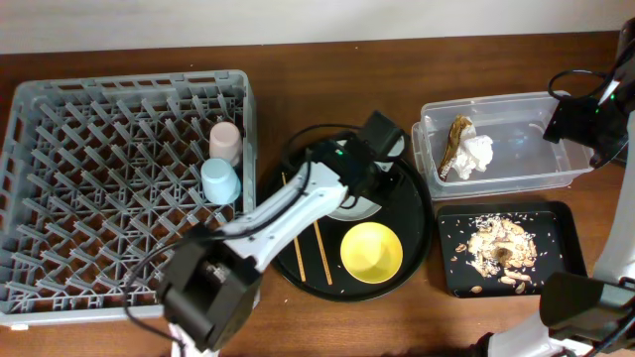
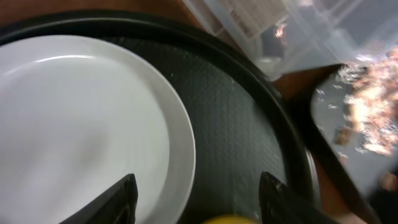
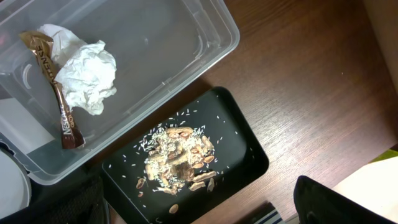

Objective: Sort waste into correct bins and load items into the dishwasher rack
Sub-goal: 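Grasp the rim of the white plate with the left gripper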

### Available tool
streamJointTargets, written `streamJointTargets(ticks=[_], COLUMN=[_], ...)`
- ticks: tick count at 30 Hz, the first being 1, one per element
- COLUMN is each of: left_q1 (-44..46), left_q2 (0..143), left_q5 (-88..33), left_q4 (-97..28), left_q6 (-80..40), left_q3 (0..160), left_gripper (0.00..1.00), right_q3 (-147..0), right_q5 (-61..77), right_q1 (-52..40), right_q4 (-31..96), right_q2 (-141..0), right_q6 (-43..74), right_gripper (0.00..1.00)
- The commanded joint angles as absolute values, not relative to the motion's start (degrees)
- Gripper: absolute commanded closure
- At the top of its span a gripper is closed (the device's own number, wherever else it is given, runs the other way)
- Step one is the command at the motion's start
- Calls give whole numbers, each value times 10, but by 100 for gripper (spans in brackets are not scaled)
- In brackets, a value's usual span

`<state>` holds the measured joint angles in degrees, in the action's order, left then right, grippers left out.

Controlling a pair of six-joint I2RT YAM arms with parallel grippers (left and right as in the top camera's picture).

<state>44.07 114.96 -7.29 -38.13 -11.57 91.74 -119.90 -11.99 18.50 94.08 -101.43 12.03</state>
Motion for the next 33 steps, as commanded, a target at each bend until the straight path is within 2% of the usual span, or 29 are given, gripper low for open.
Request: streamJointTargets(ticks=[1, 3, 5, 7, 13, 21, 25, 28, 29, 30, 33], left_q1=[463, 472, 480, 486, 491, 491, 491, 493, 493, 493, 492], left_q2=[1195, 1211, 1225, 1234, 1260, 1270, 1270, 1270, 1270, 1269, 1268], left_q5=[-41, -28, 12, 42, 44, 74, 73, 73, 74, 74, 90], left_q4=[-355, -335, -319, -314, -306, -307, -322, -324, -323, -323, -317], left_q6=[-106, -106, -107, -107, -107, -107, -107, -107, -107, -107, -106], left_q3=[922, 922, 922, 922, 921, 921, 919, 919, 920, 920, 922], left_gripper=[39, 41, 47, 49, 57, 78, 79, 83, 88, 98, 100], right_q3=[-1208, -1208, -1208, -1208, -1208, -1208, -1208, -1208, -1208, -1208, -1208], right_q5=[-125, -125, -125, -125, -125, -125, -125, -125, -125, -125, -125], right_q1=[188, 188, 188, 188, 188, 188, 188, 188, 188, 188, 188], right_q4=[941, 941, 941, 941, 941, 941, 941, 941, 941, 941, 941], right_q2=[-1010, -1010, -1010, -1010, -1010, -1010, -1010, -1010, -1010, -1010, -1010], right_q6=[125, 125, 125, 125, 125, 125, 125, 125, 125, 125, 125], right_gripper=[1, 1, 1, 1, 1, 1, 1, 1, 1, 1, 2])
